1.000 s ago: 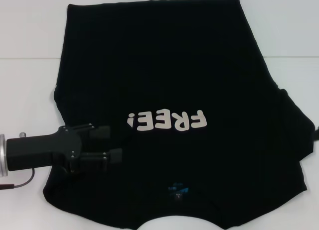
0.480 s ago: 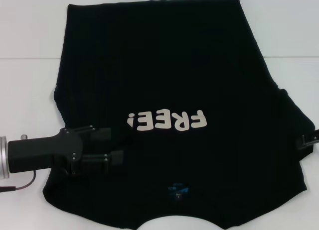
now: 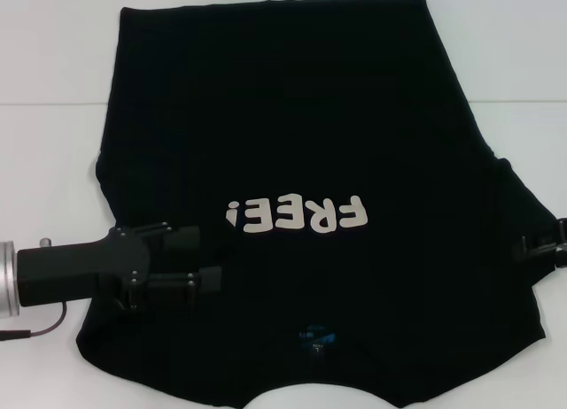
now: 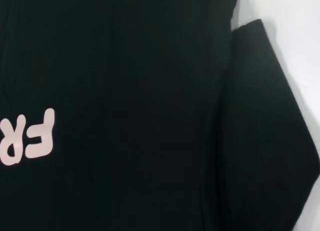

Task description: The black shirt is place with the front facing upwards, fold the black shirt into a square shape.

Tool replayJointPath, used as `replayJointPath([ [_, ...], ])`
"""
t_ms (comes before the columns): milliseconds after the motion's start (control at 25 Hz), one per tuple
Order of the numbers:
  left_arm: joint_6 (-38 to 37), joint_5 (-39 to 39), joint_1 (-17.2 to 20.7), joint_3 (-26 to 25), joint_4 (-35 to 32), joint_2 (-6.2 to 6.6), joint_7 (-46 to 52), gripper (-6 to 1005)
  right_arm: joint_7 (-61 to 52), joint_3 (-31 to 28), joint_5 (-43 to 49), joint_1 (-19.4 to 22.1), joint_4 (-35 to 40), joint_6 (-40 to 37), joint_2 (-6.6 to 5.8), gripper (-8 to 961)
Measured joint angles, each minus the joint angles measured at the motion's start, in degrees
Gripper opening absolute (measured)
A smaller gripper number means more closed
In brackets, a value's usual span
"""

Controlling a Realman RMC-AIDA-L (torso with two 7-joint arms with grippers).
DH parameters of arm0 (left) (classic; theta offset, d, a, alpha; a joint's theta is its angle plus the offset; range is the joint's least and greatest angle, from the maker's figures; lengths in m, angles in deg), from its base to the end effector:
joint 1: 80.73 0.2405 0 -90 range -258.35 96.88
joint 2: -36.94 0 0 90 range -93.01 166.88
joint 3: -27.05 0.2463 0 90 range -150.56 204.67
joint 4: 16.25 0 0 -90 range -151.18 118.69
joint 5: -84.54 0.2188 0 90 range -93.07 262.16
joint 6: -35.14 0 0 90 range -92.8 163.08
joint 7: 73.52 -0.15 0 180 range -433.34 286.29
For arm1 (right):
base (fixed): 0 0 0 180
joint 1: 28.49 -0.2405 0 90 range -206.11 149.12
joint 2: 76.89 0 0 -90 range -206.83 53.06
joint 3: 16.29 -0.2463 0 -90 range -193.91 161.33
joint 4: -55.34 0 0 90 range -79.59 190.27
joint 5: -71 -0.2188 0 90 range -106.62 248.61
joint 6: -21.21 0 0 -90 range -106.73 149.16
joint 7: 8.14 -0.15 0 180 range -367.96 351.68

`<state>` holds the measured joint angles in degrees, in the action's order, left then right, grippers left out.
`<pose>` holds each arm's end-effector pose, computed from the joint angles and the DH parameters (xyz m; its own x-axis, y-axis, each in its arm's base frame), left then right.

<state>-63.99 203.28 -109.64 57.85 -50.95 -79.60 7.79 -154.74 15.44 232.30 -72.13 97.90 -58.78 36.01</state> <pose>-0.2749 0.3099 0.0215 0.7109 0.4259 0.5597 0.5269 -0.8496 -0.0227 0.3050 0.3920 0.0637 0.1841 -0.9547 -0.2338 -0.9207 -0.0842 -0.3811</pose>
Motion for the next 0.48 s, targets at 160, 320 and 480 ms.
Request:
replayJointPath([
  [160, 0.01, 0.00, 0.06, 0.02, 0.00, 0.00, -0.01, 873, 0.00, 0.21, 0.14, -0.54, -1.52, 0.53, -0.16, 764],
  [320, 0.09, 0.00, 0.15, -0.03, 0.00, 0.00, -0.05, 873, -0.37, 1.31, 0.22, -0.67, -1.68, 0.96, -0.17, 757],
  [480, 0.49, 0.00, 0.16, 0.05, 0.06, -0.04, -0.10, 873, -0.39, 1.57, 0.13, -0.66, -1.11, 1.18, -0.16, 692],
])
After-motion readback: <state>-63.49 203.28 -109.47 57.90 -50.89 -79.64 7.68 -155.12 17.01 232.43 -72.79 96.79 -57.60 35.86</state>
